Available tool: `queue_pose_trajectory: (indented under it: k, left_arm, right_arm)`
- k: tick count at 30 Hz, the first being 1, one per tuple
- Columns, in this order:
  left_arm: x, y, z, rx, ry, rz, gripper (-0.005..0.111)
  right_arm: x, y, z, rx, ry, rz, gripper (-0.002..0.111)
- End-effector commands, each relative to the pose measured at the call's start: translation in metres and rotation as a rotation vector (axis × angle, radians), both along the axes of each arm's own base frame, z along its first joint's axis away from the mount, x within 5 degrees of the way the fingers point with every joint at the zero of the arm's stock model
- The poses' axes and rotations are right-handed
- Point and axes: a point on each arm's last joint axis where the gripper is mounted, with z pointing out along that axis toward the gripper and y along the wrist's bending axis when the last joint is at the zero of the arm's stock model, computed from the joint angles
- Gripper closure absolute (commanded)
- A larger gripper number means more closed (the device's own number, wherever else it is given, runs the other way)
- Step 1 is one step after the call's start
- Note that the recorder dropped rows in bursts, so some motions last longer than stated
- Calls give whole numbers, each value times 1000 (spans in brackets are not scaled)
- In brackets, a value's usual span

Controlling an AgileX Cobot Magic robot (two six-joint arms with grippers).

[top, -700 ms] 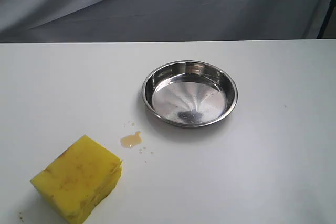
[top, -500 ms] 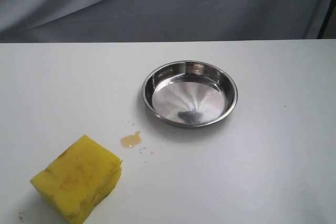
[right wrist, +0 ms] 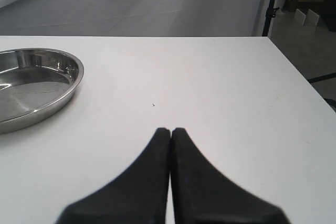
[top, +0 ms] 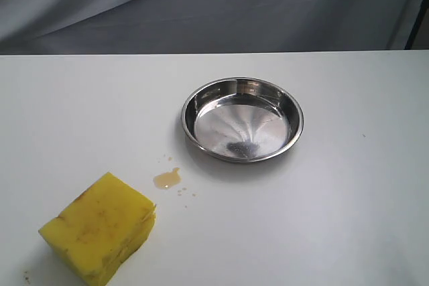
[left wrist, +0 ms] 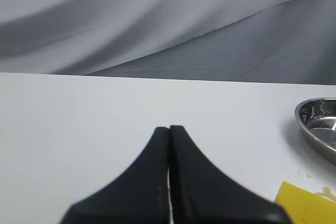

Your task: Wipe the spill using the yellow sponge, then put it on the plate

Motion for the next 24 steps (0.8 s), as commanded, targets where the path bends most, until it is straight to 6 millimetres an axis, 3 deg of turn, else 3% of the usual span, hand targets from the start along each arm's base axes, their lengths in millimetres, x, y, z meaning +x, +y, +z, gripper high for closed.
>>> queue_pose_trajectory:
  k: [1,5,8,14,17,21,24]
  left_arm:
    - [0,0,-1,0,-8,-3,107]
    - [1,0,5,-17,-63,-2,107]
    - [0,0,18,-197,-208,7,107]
    - [0,3,23,-458,-259,28,107]
    - [-3,1,37,-459,-254,-1,107]
    - [-14,-6,72,-411,-238,-69,107]
    - [-13,-10,91,-308,-100,-94,107]
  right_arm:
    - [0,-1,0,-17,-14,-6,108]
    - [0,-1,1,-18,-21,-6,108]
    - [0,-1,1,-18,-21,-6,108]
    - [0,-1,1,-18,-21,-6,108]
    - [0,-1,1,-18,-21,-6,108]
    - [0,-1,1,-18,-21,-6,108]
    - [0,-1,1,-18,-21,-6,108]
